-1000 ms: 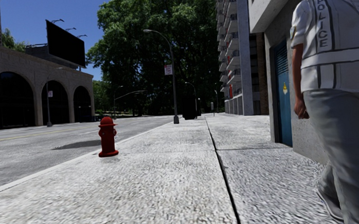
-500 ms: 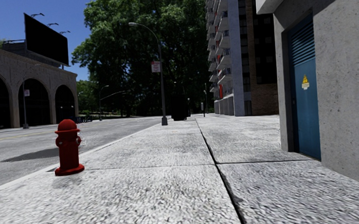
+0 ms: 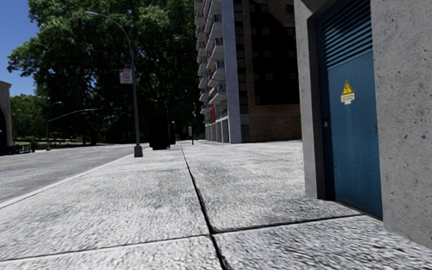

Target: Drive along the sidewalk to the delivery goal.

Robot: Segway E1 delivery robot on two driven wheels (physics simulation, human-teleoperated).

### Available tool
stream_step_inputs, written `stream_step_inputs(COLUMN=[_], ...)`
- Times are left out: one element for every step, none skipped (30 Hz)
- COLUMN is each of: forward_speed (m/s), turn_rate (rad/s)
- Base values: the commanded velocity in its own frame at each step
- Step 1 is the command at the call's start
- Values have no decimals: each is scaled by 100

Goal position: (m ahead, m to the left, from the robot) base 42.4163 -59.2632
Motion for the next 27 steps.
stream_step_inputs(forward_speed=[200, 200, 200, 200, 200, 200, 200, 200, 200, 200, 200, 200, 200, 200, 200, 200, 200, 200, 200, 200, 200, 200, 200, 200, 200, 200, 200], turn_rate=[0, 0, 0, 0, 0, 0, 0, 0, 0, 0, 0, 0, 0, 0, 0, 0, 0, 0, 0, 0, 0, 0, 0, 0, -2, -13, -13])
